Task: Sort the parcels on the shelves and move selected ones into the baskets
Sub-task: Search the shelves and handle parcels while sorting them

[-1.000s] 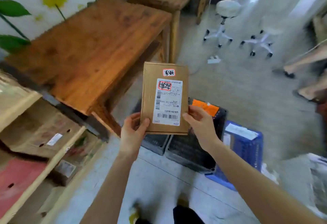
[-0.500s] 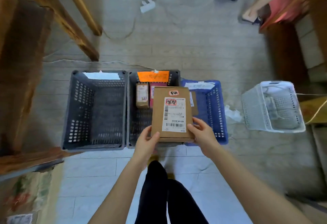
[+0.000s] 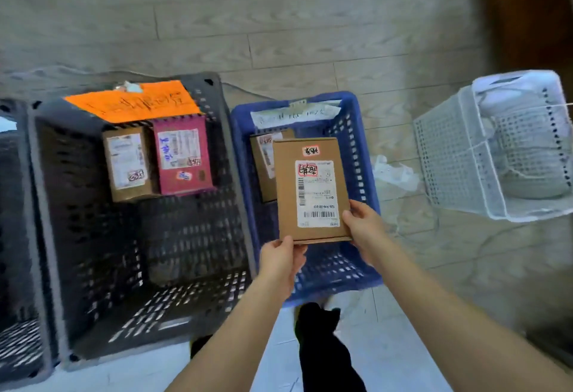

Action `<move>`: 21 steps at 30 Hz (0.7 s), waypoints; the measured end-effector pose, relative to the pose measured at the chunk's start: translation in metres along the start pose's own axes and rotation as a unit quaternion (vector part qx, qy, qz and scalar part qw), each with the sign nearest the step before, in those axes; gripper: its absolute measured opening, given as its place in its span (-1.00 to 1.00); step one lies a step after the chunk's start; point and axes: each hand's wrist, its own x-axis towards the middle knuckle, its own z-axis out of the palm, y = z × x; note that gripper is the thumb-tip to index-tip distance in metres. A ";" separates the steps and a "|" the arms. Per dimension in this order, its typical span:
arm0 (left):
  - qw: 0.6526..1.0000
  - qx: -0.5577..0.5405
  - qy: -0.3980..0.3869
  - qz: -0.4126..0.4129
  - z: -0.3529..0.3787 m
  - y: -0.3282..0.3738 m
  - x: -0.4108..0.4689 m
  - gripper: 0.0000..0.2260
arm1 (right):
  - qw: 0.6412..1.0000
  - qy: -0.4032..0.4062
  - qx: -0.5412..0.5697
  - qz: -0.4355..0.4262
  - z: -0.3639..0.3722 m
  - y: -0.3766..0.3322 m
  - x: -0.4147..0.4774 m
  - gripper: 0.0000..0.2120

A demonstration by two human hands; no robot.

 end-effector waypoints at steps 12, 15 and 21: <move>0.974 -0.164 0.154 0.011 0.050 0.026 0.231 -0.73 | 0.998 -0.051 -0.010 -0.032 0.112 0.031 0.215 -0.83; 0.983 -0.149 0.104 0.016 0.053 0.030 0.228 -0.66 | 0.999 -0.043 -0.008 -0.029 0.114 0.028 0.217 -0.73; 0.995 -0.091 0.042 0.015 0.041 0.038 0.149 -0.64 | 0.999 -0.021 -0.039 -0.019 0.087 0.003 0.145 -0.59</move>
